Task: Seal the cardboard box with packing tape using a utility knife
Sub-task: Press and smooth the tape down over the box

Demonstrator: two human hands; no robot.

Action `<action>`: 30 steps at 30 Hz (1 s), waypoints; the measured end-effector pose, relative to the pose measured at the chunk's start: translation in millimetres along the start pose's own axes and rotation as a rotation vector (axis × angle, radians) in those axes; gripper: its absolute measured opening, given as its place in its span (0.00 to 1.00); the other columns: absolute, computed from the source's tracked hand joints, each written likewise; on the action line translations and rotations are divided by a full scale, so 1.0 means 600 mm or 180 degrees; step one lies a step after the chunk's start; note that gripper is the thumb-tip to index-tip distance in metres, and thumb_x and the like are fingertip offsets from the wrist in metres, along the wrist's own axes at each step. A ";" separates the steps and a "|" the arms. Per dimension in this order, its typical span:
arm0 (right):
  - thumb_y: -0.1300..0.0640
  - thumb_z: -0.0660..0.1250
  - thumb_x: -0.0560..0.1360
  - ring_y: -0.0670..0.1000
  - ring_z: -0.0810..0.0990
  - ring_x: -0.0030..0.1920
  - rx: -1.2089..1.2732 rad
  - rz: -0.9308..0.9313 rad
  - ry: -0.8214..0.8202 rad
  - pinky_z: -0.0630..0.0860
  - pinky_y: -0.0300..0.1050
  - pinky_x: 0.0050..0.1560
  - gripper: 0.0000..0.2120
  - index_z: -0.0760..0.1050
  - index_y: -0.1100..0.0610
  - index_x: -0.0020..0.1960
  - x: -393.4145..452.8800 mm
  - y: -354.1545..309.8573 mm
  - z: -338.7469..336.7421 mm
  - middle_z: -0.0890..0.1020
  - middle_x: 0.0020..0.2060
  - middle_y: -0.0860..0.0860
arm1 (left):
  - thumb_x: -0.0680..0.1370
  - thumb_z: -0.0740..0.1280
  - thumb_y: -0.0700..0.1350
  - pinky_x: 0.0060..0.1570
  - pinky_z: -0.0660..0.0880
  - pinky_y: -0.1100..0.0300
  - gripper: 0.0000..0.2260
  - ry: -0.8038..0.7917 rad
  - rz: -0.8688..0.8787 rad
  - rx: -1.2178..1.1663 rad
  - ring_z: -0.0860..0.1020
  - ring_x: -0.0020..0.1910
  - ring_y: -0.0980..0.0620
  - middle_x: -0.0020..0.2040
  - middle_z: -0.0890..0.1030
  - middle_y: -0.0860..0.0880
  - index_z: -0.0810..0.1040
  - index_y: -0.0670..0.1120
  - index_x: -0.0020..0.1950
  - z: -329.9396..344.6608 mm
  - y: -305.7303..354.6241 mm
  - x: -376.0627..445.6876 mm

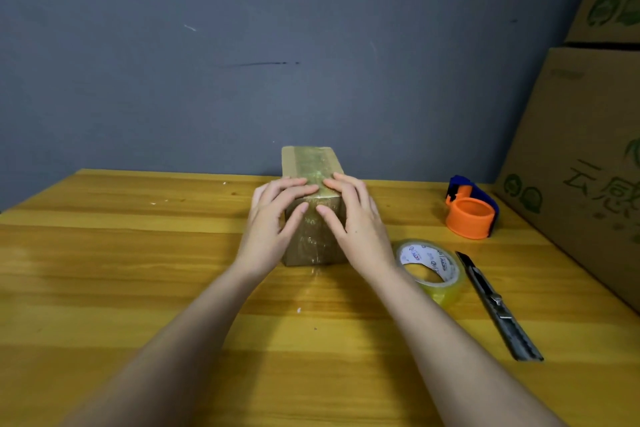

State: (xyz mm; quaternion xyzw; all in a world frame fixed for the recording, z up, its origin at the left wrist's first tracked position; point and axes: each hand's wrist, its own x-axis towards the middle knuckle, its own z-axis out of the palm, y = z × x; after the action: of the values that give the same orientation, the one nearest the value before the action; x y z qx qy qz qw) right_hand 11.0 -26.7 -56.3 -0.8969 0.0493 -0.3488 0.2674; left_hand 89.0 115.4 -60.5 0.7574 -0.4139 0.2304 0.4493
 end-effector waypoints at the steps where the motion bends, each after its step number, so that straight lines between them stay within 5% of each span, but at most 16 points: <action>1: 0.45 0.62 0.77 0.52 0.69 0.66 0.0004 -0.0040 -0.0040 0.66 0.45 0.65 0.21 0.66 0.47 0.69 -0.001 0.003 -0.002 0.66 0.69 0.44 | 0.79 0.60 0.49 0.65 0.52 0.76 0.14 -0.0029 0.0026 0.0014 0.65 0.67 0.56 0.63 0.73 0.59 0.75 0.58 0.63 -0.001 -0.001 -0.002; 13: 0.50 0.74 0.69 0.48 0.70 0.68 -0.0280 -0.0121 -0.0646 0.72 0.49 0.64 0.39 0.56 0.42 0.73 -0.002 0.005 -0.028 0.55 0.73 0.38 | 0.74 0.70 0.38 0.73 0.55 0.57 0.28 -0.0561 -0.0009 -0.0012 0.60 0.74 0.54 0.69 0.65 0.59 0.68 0.58 0.69 -0.017 0.000 -0.005; 17: 0.47 0.69 0.72 0.49 0.70 0.68 -0.0035 0.0015 -0.0497 0.71 0.50 0.64 0.32 0.58 0.42 0.72 -0.007 -0.004 -0.023 0.56 0.73 0.37 | 0.73 0.68 0.34 0.68 0.55 0.73 0.28 -0.0683 -0.0252 -0.0382 0.59 0.66 0.73 0.69 0.61 0.57 0.68 0.53 0.69 -0.013 0.024 -0.006; 19: 0.45 0.64 0.76 0.51 0.71 0.67 0.0088 0.0102 -0.0344 0.70 0.49 0.63 0.26 0.60 0.43 0.71 -0.010 -0.010 -0.019 0.57 0.72 0.38 | 0.74 0.66 0.33 0.59 0.53 0.84 0.25 -0.0596 -0.0415 -0.0461 0.61 0.64 0.71 0.69 0.60 0.55 0.69 0.49 0.68 -0.008 0.039 -0.003; 22: 0.46 0.59 0.79 0.53 0.73 0.65 0.0020 0.0163 -0.0244 0.71 0.50 0.61 0.22 0.62 0.44 0.71 -0.013 -0.019 -0.016 0.59 0.73 0.40 | 0.74 0.64 0.32 0.54 0.53 0.87 0.23 -0.0461 -0.0652 -0.0562 0.61 0.65 0.63 0.69 0.62 0.52 0.70 0.48 0.66 -0.007 0.053 0.001; 30: 0.44 0.58 0.79 0.53 0.73 0.66 -0.0253 0.0124 -0.0342 0.71 0.49 0.62 0.25 0.56 0.43 0.74 -0.024 -0.037 -0.025 0.54 0.75 0.41 | 0.74 0.66 0.40 0.71 0.57 0.61 0.18 -0.0437 -0.0985 -0.0887 0.61 0.69 0.59 0.72 0.64 0.50 0.72 0.52 0.62 -0.023 0.074 0.001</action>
State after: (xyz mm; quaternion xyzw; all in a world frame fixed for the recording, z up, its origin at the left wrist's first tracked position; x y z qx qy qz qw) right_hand -11.5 -10.5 -44.5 -0.9231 0.0661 -0.2926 0.2406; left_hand 52.6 116.2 -31.5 0.7564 -0.3502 0.0471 0.5505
